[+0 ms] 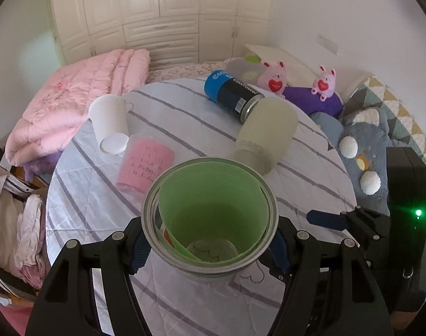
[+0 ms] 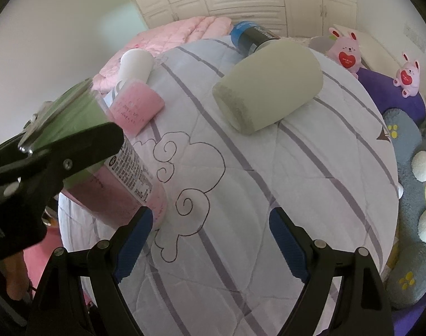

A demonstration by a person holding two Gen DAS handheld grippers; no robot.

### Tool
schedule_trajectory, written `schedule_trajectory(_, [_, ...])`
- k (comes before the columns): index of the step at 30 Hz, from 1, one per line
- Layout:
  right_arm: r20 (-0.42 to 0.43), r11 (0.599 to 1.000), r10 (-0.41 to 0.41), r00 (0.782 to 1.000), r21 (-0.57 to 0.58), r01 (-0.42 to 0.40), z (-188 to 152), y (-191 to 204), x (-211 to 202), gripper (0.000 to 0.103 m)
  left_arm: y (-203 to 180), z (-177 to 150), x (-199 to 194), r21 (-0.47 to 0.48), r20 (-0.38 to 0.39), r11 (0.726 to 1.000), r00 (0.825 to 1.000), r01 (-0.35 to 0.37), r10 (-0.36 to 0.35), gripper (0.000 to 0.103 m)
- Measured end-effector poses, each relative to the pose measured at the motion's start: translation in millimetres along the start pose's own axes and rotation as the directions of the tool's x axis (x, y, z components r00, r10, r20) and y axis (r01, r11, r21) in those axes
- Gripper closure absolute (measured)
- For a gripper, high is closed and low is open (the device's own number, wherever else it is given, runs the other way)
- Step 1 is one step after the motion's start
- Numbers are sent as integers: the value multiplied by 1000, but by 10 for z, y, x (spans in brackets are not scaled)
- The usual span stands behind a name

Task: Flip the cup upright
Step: 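Lower the upright jar onto the table with the right gripper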

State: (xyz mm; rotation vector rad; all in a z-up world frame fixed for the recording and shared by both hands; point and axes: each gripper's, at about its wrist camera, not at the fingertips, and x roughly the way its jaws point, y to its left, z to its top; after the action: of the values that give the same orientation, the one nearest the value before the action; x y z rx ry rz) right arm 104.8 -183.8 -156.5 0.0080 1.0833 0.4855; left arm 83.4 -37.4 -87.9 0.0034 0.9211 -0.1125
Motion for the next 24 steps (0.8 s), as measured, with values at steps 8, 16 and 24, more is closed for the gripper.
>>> schedule_trajectory(8, [-8,1000,-10,1000,-21,10,-21,90,8,16,65,-55,-61,-8,-2,1000,1000,-3,3,29])
schedule_trajectory(16, [-14,999,-26,1000,-40,25,-30,136,-28,16,110,-109,-102,-13,-10,1000,1000,18,-18,18])
schedule_trajectory(24, [-9,998,-48,999,-38,48,-44,137,-88,16,80,-137,-158,-3,-3,1000,1000,20,-20,9])
